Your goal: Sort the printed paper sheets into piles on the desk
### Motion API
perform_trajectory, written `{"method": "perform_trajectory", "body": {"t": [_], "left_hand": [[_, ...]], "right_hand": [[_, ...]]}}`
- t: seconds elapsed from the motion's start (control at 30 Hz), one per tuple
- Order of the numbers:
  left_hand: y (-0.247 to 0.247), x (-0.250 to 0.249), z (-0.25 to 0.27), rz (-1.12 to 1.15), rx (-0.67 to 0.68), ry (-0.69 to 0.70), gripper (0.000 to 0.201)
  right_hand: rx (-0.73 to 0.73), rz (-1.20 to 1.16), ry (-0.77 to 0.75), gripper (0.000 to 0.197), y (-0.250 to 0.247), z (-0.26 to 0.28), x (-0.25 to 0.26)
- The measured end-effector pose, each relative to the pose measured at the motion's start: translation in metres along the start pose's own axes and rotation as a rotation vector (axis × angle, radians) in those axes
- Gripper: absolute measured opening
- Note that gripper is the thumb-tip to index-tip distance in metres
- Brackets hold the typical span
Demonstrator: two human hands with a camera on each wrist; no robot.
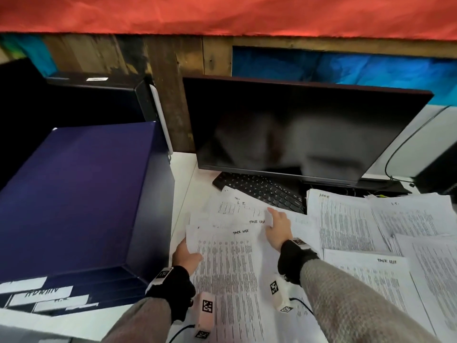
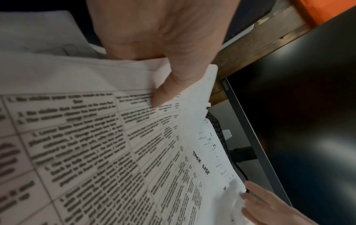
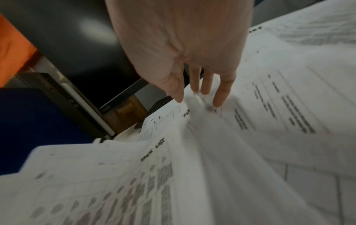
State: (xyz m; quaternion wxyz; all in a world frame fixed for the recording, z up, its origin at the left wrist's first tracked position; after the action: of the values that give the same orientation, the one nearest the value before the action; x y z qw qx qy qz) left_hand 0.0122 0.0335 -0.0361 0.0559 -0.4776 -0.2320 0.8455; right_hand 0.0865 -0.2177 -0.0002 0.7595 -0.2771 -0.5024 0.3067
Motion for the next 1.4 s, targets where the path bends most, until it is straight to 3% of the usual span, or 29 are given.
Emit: {"method": "perform_trajectory", "body": {"t": [0.1, 0.3, 0.43, 0.53, 0.67, 0.73, 0.83, 0.97, 1.23, 1.33, 1.4], "left_hand": [[-0.001, 0.003, 0.001, -0.006, -0.011, 0.009, 0.046], [0.0, 0.003, 0.005, -0.005, -0.012, 0.012, 0.04], [-0.002, 0.0, 0.009, 0.002, -0.003, 0.033, 0.037], [-0.003, -0.003, 0.011, -0.003, 0.016, 0.053, 0.04], [-0.003, -0.002, 0.012, 0.004, 0.024, 0.055, 0.04], [-0.003, -0.003, 0.013, 0.004, 0.02, 0.054, 0.038], [-0.003, -0.003, 0.014, 0.002, 0.032, 0.06, 0.039], [-0.003, -0.005, 0.012, 0.003, 0.018, 0.071, 0.036], [-0.002, -0.004, 0.009, 0.002, 0.001, 0.07, 0.037], [-0.002, -0.004, 0.008, -0.012, -0.003, 0.075, 0.038], [-0.002, -0.005, 0.008, -0.02, -0.002, 0.073, 0.038]], "right_hand": [[-0.033, 0.127, 0.045, 0.053, -0.014, -0.011, -0.006], [-0.018, -0.067, 0.213, 0.053, -0.022, -0.028, -0.019], [0.044, -0.098, 0.242, 0.051, -0.022, -0.035, -0.022], [-0.002, -0.124, 0.254, 0.047, -0.021, -0.039, -0.021], [-0.112, -0.154, 0.095, 0.016, -0.018, -0.038, -0.016], [-0.116, -0.064, 0.048, 0.022, -0.016, -0.034, -0.013], [-0.058, 0.093, 0.038, 0.049, -0.015, -0.032, -0.01], [-0.091, 0.129, 0.022, 0.03, -0.019, -0.034, -0.01], [-0.281, 0.319, -0.347, 0.013, -0.018, -0.018, -0.008], [-0.19, 0.31, -0.492, 0.01, -0.005, 0.002, -0.008], [-0.135, 0.235, -0.463, 0.012, 0.0, 0.011, -0.013]]}}
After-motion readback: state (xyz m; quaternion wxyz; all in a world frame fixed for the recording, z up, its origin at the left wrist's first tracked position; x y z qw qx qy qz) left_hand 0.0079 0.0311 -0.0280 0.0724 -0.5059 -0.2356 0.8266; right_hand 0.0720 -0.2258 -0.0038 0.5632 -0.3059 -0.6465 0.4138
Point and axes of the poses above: each hand's wrist, its own z-axis away from the middle knuckle, its own y-axis out of the palm, x = y × z, the point moved 2 cm from there along -z, towards the middle knuckle, and after that the axes turned 6 degrees about y, right-handed, at the moved point
